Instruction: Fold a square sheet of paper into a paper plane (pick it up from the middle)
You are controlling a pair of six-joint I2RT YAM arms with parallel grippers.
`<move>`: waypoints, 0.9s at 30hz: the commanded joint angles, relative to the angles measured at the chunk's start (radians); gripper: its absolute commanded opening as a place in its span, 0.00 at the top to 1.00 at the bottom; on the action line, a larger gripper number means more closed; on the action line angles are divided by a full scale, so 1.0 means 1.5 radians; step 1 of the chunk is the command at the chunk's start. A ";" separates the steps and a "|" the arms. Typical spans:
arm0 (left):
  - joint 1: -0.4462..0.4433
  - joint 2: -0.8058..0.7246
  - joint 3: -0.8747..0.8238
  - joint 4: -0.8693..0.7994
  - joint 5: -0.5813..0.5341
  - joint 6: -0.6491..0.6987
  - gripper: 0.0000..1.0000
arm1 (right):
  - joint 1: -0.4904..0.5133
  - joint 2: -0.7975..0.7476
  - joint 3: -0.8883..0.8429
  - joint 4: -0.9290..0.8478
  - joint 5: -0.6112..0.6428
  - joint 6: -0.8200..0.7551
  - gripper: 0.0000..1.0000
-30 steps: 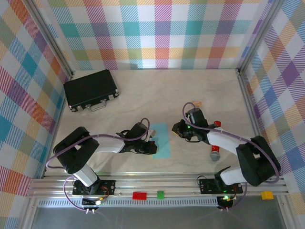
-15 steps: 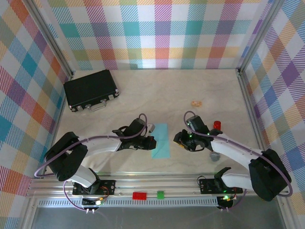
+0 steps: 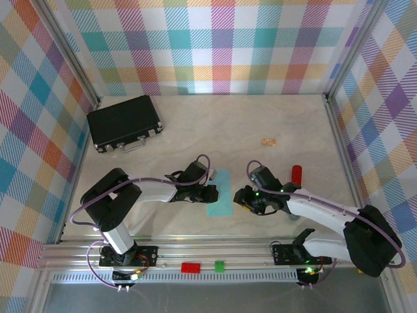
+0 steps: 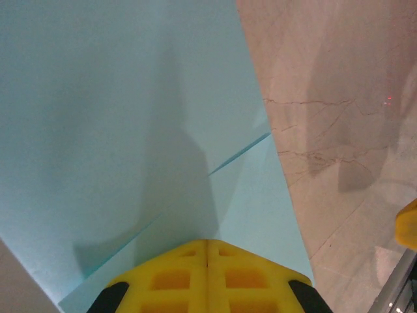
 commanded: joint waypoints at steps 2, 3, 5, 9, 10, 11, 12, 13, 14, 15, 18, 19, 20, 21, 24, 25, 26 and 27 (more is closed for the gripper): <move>0.003 0.022 -0.027 0.032 0.016 -0.015 0.98 | 0.019 0.016 -0.006 0.038 -0.001 0.037 0.60; 0.003 0.019 -0.038 0.048 0.020 -0.022 0.98 | 0.022 0.016 -0.009 0.047 -0.002 0.041 0.61; 0.002 0.013 -0.052 0.062 0.019 -0.029 0.98 | 0.027 0.020 -0.012 0.071 -0.014 0.045 0.63; 0.003 0.012 -0.056 0.058 0.021 -0.027 0.98 | 0.036 0.047 -0.009 0.106 -0.023 0.068 0.63; 0.003 0.011 -0.057 0.057 0.021 -0.028 0.98 | 0.036 0.057 -0.008 0.119 -0.031 0.075 0.62; 0.003 0.008 -0.058 0.056 0.021 -0.027 0.98 | 0.039 0.066 -0.009 0.128 -0.035 0.086 0.62; 0.003 0.007 -0.058 0.055 0.021 -0.028 0.97 | 0.043 0.072 -0.007 0.133 -0.030 0.097 0.63; 0.002 0.006 -0.057 0.055 0.023 -0.028 0.97 | 0.049 0.078 -0.004 0.132 -0.024 0.100 0.63; 0.002 0.007 -0.055 0.053 0.026 -0.025 0.97 | 0.052 0.086 0.003 0.124 -0.017 0.099 0.64; 0.003 0.007 -0.052 0.046 0.026 -0.022 0.97 | 0.056 0.092 0.009 0.112 -0.009 0.099 0.64; 0.003 0.007 -0.051 0.040 0.029 -0.020 0.98 | 0.061 0.111 0.019 0.101 -0.005 0.094 0.64; 0.003 0.006 -0.053 0.041 0.029 -0.018 0.97 | 0.062 0.114 0.020 0.100 -0.005 0.095 0.64; 0.003 0.006 -0.058 0.044 0.027 -0.019 0.98 | 0.066 0.116 0.019 0.094 0.004 0.101 0.63; 0.002 0.006 -0.062 0.048 0.023 -0.019 0.97 | 0.071 0.116 0.017 0.091 0.011 0.106 0.63; 0.003 0.006 -0.074 0.063 0.021 -0.026 0.97 | 0.074 0.132 0.009 0.111 0.000 0.109 0.62; 0.003 0.007 -0.075 0.067 0.023 -0.028 0.97 | 0.074 0.138 0.007 0.135 -0.011 0.102 0.61; 0.003 0.008 -0.076 0.069 0.025 -0.029 0.98 | 0.075 0.142 -0.003 0.176 -0.031 0.100 0.61; 0.003 0.008 -0.076 0.069 0.026 -0.029 0.98 | 0.075 0.147 -0.012 0.214 -0.035 0.107 0.60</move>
